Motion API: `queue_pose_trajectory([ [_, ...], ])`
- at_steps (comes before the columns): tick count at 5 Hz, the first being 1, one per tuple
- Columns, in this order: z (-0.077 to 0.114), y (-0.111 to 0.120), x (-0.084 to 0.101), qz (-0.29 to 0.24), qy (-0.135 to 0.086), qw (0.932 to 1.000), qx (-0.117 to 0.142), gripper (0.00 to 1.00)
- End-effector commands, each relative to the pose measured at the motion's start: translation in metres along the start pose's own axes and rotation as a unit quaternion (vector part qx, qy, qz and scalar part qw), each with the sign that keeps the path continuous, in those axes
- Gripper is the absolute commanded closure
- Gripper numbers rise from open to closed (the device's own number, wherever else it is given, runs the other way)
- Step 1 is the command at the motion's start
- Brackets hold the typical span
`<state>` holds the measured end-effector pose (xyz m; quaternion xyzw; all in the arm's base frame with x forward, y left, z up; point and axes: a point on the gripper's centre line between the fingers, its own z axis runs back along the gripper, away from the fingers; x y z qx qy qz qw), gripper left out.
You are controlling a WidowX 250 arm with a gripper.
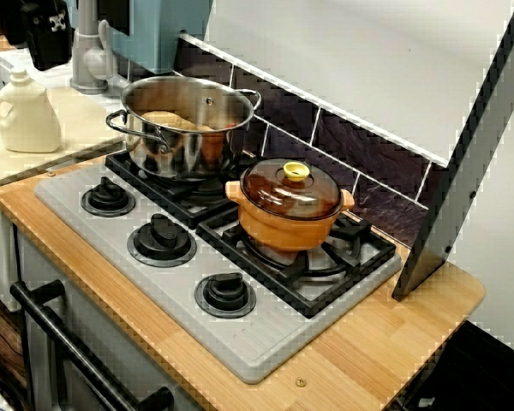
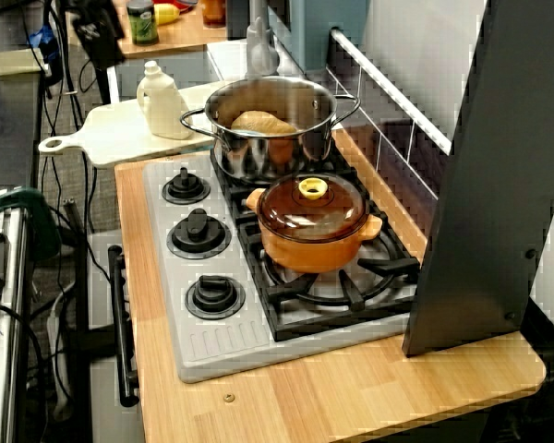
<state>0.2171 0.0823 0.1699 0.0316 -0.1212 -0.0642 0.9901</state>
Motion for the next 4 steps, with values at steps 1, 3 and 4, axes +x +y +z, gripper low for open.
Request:
queue_pose_trajectory([
  [1,-0.021,0.038,0.02,-0.089,-0.012,0.9957,0.024,0.0],
  [3,-0.04,0.078,0.021,-0.135,-0.02,0.9903,0.027,0.0],
  [4,-0.047,0.09,0.02,-0.141,-0.024,0.9888,0.041,0.0],
])
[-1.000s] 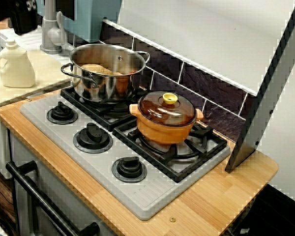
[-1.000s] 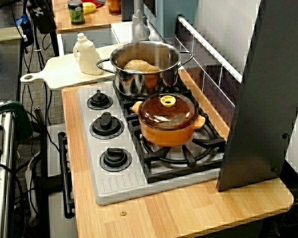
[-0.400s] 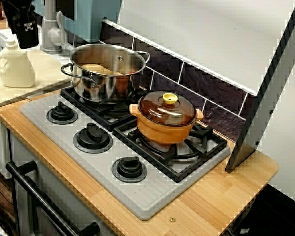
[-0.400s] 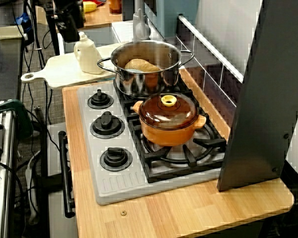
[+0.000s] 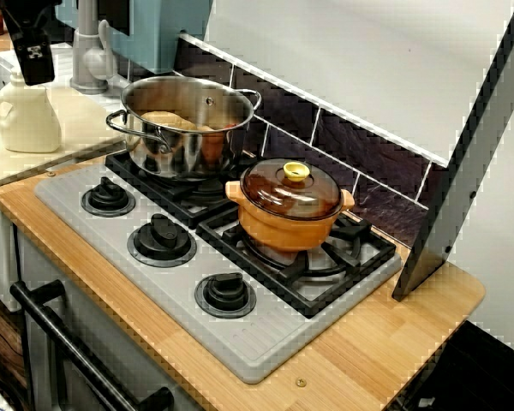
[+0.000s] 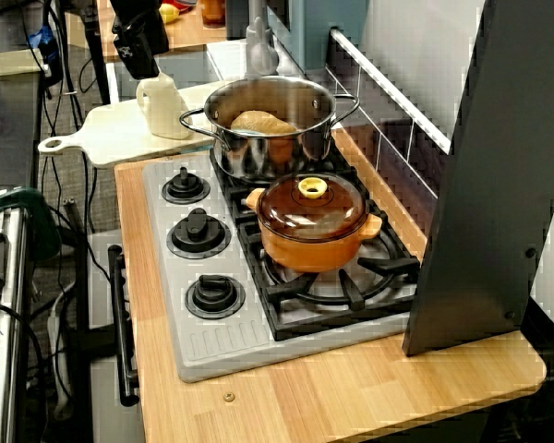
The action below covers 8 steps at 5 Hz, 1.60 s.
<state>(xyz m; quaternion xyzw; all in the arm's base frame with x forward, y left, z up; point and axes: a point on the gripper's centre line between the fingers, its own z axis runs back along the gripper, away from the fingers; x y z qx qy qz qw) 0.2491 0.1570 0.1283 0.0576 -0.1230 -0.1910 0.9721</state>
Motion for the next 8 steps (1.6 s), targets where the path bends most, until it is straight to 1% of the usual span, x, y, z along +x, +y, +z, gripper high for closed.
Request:
queue_pose_trajectory([
  [1,0.0039,0.0341,0.0031,-0.009,-0.016,0.9995,0.028,0.0],
  [2,0.0035,0.0411,0.0008,-0.006,-0.015,0.9995,0.027,0.0],
  [3,-0.0019,0.0416,-0.0001,-0.006,-0.012,0.9994,0.031,0.0],
  [4,-0.0032,0.0409,-0.0002,-0.01,-0.004,0.9997,0.023,0.0],
  [5,0.002,0.042,0.001,-0.014,0.007,0.9999,0.005,0.0],
  [6,0.0051,0.0434,-0.0007,-0.016,0.012,0.9998,-0.008,0.0],
  [8,-0.001,0.0407,-0.0021,-0.014,0.02,0.9997,-0.01,0.0],
])
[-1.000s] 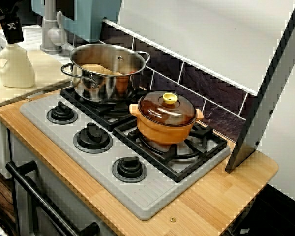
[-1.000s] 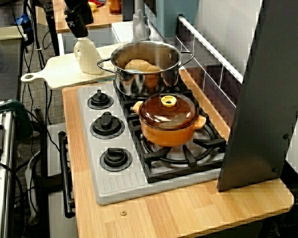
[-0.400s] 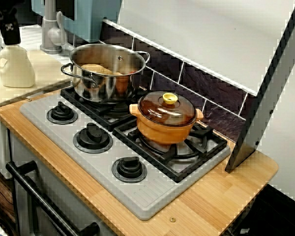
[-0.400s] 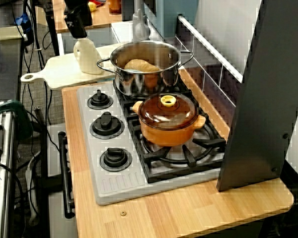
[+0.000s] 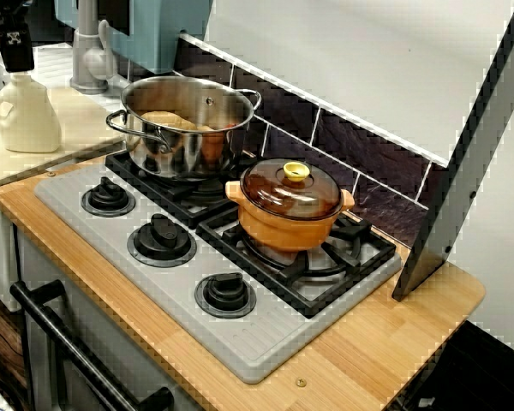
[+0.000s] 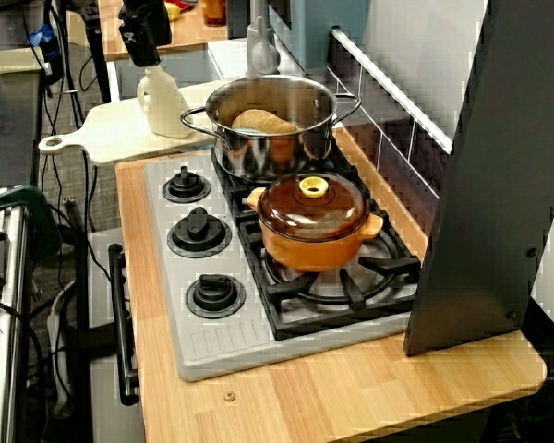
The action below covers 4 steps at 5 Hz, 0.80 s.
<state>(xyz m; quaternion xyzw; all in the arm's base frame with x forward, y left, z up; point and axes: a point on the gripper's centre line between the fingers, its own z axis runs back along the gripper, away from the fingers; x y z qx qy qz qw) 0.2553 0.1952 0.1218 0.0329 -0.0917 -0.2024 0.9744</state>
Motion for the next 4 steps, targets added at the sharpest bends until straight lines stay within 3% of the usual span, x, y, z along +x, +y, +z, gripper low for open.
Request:
queue_pose_trajectory([
  [1,0.0101,0.0014,0.0051,-0.004,-0.006,0.9997,0.022,0.0],
  [4,0.014,-0.0042,0.0085,-0.009,0.016,0.9998,0.006,0.0],
])
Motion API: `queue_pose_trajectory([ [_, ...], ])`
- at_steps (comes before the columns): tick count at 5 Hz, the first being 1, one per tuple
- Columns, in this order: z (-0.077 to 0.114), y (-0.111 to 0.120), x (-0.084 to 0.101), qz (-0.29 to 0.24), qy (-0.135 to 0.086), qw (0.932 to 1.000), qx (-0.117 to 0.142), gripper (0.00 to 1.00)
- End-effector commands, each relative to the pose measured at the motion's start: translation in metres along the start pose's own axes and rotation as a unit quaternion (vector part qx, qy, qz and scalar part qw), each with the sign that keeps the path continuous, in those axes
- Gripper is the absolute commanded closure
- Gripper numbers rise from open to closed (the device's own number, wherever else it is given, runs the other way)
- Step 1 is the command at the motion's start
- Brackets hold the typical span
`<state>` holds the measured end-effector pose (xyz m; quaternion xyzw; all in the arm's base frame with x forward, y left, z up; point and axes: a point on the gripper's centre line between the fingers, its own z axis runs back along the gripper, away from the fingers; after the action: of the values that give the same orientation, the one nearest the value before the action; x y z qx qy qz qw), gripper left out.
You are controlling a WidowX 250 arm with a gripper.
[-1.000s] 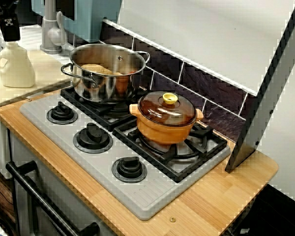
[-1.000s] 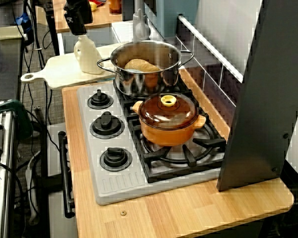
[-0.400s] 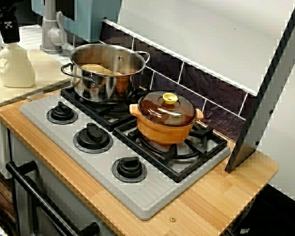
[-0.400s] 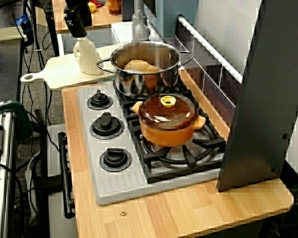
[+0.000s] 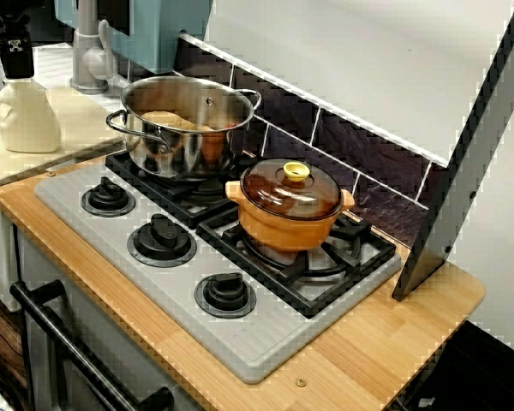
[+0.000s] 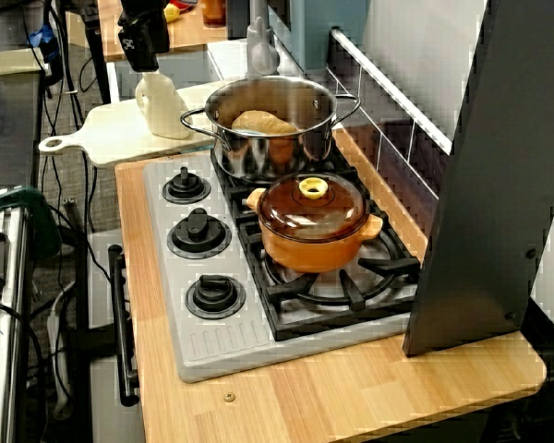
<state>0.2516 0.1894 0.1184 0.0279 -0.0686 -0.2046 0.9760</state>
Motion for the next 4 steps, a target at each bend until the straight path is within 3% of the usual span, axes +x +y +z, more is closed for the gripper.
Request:
queue_pose_trajectory([
  [1,0.0186,0.002,0.0095,-0.005,0.001,0.9999,0.012,0.0],
  [4,0.0097,-0.0017,0.0047,0.001,0.002,0.9999,0.012,0.0],
])
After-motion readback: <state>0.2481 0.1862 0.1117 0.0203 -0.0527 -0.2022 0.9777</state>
